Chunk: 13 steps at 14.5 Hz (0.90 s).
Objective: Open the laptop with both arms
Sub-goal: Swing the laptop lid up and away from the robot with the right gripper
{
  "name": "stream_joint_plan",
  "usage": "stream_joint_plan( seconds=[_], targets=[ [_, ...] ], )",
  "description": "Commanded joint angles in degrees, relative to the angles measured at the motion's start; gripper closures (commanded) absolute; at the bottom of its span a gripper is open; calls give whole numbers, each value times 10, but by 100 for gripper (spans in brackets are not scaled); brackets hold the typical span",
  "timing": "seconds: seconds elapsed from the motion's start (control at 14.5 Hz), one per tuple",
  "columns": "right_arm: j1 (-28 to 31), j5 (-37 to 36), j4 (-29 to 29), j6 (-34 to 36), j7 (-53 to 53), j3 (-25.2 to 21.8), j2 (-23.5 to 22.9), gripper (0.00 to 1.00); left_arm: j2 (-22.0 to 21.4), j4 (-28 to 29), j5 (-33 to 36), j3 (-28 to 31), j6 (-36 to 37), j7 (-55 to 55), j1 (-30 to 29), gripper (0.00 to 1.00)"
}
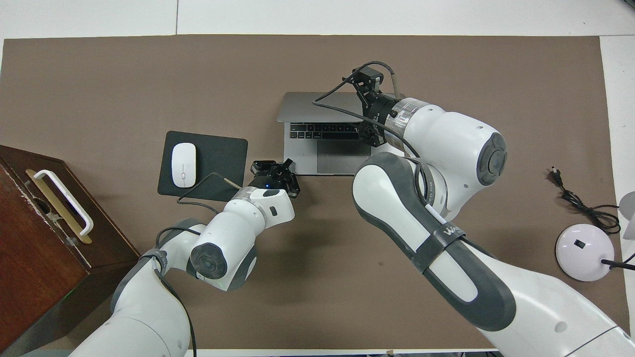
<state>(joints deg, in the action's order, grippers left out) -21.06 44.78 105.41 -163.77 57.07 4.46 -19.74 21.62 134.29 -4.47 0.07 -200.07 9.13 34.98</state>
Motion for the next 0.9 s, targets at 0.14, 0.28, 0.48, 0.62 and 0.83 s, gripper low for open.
stream_joint_plan(
  seconds=[0.14, 0.28, 0.48, 0.62, 0.83],
  targets=[
    [10, -15, -72, 78, -21, -30, -22, 0, 30, -17, 2, 4, -8, 0, 9, 100],
    [10, -23, -92, 95, -20, -38, -28, 0, 30, -17, 2, 4, -8, 0, 9, 100],
    [11, -27, -128, 136, -20, -57, -42, 0, 30, -17, 2, 4, -8, 0, 9, 100],
    [13, -35, -144, 156, -21, -64, -45, 0, 30, -17, 1, 4, -8, 0, 9, 100],
    [19, -48, -184, 198, -19, -81, -58, 0, 30, -17, 1, 4, -8, 0, 9, 100]
  ],
)
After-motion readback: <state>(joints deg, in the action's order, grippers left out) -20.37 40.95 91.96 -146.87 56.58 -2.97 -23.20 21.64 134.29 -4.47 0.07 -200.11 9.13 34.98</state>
